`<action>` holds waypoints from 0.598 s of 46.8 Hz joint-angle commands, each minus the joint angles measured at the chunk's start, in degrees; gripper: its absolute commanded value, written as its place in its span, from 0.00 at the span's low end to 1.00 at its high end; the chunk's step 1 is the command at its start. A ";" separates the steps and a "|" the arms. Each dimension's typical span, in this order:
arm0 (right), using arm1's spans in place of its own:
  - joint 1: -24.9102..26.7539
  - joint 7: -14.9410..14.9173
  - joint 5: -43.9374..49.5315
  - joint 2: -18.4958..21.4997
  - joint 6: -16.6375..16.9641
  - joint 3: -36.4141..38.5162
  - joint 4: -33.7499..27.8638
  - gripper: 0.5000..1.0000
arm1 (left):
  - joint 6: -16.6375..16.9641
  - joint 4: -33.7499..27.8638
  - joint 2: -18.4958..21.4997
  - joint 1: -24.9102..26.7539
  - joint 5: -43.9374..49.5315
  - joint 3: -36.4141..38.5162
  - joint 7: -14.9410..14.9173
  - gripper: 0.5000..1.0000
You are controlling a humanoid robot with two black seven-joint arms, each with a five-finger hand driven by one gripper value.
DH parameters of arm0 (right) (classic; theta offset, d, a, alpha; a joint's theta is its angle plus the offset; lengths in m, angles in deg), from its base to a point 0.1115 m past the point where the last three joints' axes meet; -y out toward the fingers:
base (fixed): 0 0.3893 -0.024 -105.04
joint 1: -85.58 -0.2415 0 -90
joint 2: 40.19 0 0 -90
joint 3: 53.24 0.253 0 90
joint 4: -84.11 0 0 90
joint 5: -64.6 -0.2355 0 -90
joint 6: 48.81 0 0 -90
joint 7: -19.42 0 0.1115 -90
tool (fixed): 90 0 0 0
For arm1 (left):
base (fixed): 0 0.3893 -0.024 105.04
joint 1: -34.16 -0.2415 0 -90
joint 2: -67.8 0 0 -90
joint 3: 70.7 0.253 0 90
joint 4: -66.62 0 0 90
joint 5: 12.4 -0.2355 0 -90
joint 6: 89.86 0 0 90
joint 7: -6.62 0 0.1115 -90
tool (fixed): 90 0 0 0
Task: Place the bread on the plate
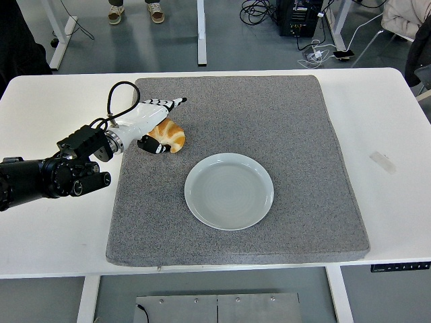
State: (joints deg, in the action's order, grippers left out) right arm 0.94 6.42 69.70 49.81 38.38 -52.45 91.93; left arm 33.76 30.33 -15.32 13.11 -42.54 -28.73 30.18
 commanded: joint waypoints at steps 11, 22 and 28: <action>0.00 0.00 0.00 0.00 -0.01 0.00 0.00 1.00 | -1.10 0.16 -0.11 -0.14 -0.53 1.09 0.79 0.41; 0.00 0.00 0.00 0.00 -0.01 0.00 0.00 1.00 | -1.10 0.16 -0.02 -0.14 -0.53 1.45 2.20 0.23; 0.00 0.00 0.00 0.00 -0.01 0.00 0.00 1.00 | -1.10 0.25 -0.02 -0.14 -0.53 1.45 2.55 0.00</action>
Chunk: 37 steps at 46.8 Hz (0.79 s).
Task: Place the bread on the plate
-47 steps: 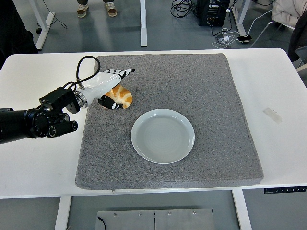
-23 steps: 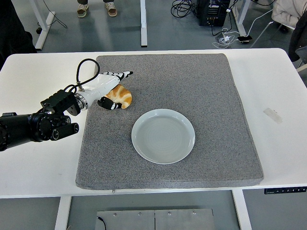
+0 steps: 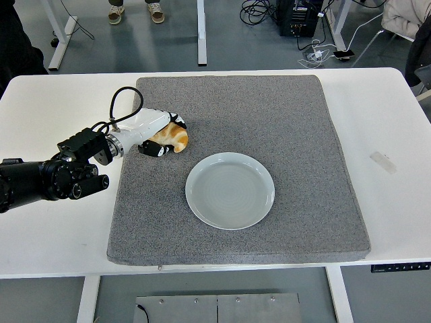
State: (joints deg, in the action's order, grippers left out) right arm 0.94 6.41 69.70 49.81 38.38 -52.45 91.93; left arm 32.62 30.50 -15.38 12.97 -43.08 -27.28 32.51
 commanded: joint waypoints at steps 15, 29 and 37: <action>0.00 0.00 0.00 0.00 0.00 0.00 0.00 1.00 | -0.75 0.08 0.83 0.45 0.09 -0.62 1.35 0.00; 0.00 0.00 0.00 0.00 0.00 0.00 0.00 1.00 | -0.75 -0.27 3.37 5.72 0.01 -2.47 3.82 0.00; 0.00 0.00 0.00 0.00 0.00 0.00 0.00 1.00 | -0.66 -0.19 5.04 8.62 -0.17 -2.46 5.13 0.00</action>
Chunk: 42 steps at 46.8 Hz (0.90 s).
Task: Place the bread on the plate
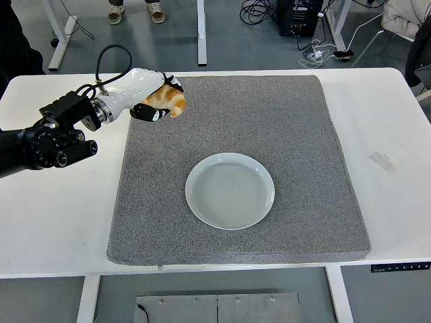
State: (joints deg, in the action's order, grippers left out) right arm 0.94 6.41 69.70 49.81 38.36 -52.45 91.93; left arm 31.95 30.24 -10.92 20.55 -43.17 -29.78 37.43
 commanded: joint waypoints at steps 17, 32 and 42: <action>0.01 0.00 0.00 0.00 0.02 0.00 0.00 1.00 | -2.36 -0.01 3.66 7.36 -1.40 -0.13 0.31 0.00; 0.01 0.00 0.00 0.00 0.02 0.00 0.00 1.00 | -4.65 -0.01 4.01 10.70 -2.63 -3.03 0.22 0.00; 0.01 0.00 0.00 0.00 0.02 0.00 0.09 1.00 | -5.88 -0.18 4.10 13.25 -2.63 -3.91 0.13 0.00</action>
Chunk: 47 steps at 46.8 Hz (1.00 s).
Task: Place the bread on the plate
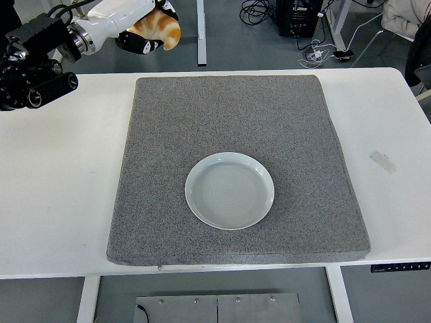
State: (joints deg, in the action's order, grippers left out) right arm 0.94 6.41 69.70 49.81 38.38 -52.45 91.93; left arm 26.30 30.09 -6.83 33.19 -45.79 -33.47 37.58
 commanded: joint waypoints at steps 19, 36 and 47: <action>0.00 0.00 0.00 0.00 -0.01 0.00 0.01 1.00 | -1.02 -1.62 -0.86 1.67 -1.32 -2.24 -0.55 0.00; 0.00 0.00 0.00 0.00 -0.01 0.00 0.09 1.00 | -1.02 -7.42 -2.36 2.29 -4.58 -5.50 -2.04 0.00; 0.00 0.00 0.00 0.00 -0.01 0.00 0.01 1.00 | -0.94 -12.17 -3.85 3.17 -7.91 -8.31 -4.06 0.00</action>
State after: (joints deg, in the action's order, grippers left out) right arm 0.94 6.41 69.70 49.81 38.37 -52.45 91.94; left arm 25.28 18.81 -10.02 36.27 -52.78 -41.01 33.98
